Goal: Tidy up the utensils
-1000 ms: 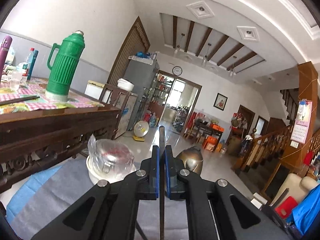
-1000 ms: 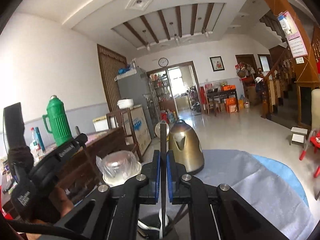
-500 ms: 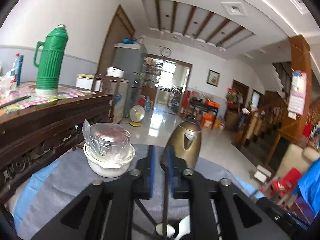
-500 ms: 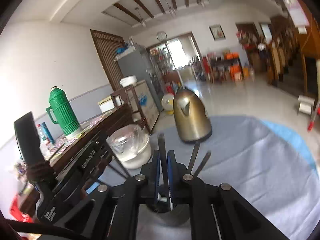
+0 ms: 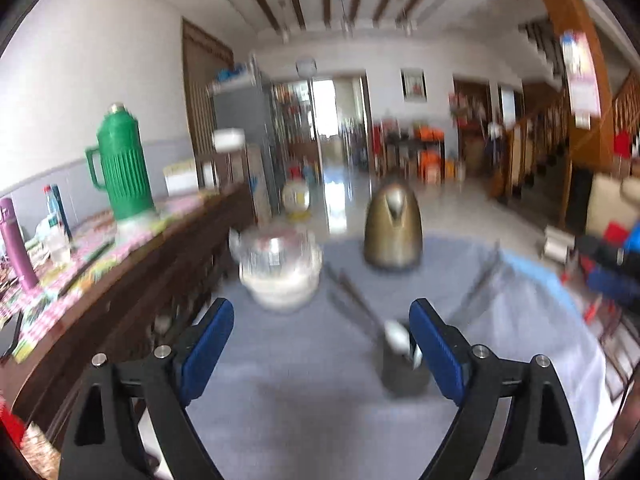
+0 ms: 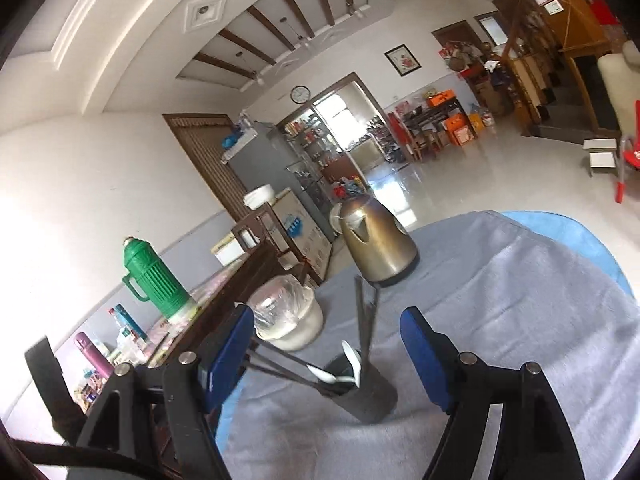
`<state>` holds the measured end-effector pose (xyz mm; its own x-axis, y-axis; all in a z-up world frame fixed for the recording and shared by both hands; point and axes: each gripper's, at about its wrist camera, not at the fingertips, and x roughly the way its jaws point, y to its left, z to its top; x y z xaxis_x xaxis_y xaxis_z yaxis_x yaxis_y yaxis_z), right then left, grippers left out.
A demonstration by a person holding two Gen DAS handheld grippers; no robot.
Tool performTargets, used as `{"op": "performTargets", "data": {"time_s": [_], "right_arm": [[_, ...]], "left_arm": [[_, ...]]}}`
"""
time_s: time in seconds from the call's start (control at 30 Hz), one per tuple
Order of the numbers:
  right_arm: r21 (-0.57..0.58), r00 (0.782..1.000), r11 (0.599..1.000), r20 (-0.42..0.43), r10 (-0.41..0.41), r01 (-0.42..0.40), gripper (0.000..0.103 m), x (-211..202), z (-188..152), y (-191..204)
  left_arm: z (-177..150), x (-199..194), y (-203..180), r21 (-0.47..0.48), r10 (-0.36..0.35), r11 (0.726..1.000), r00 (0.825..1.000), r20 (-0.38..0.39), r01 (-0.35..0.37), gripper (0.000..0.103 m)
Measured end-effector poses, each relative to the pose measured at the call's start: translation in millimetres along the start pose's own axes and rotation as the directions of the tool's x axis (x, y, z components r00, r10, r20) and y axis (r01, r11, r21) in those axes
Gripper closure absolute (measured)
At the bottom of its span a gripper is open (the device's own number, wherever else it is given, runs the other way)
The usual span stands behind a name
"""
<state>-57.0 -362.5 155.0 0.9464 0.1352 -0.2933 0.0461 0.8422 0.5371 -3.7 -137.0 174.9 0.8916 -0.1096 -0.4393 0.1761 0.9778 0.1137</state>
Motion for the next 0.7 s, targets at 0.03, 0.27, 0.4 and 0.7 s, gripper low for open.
{"op": "performTargets", "data": {"time_s": [0.03,0.27,0.4,0.7], "right_arm": [[-0.013,1.0,1.0,-0.01,-0.013,0.013,0.025,-4,-3,1],[-0.081,0.994,0.992,-0.051,-0.102,0.098,0.025,-39,-31,-1],[-0.114,0.988,0.985,-0.058,-0.141,0.133,0.025,-57,-43,-4],[-0.174,0.982,0.969,-0.041,-0.184,0.174,0.025,-97,-53,2]], "left_arm": [[-9,-5,-3,0.007,0.012,1.0,0.999,-0.031,-0.011,0.013],[-35,-41,-20,0.064,0.071,0.996,0.996,-0.056,-0.067,0.013],[-37,-64,-25,0.084,0.096,0.992,0.995,-0.026,-0.094,0.013],[-32,-101,-27,0.086,0.108,0.99,0.994,0.03,-0.11,0.011]]}}
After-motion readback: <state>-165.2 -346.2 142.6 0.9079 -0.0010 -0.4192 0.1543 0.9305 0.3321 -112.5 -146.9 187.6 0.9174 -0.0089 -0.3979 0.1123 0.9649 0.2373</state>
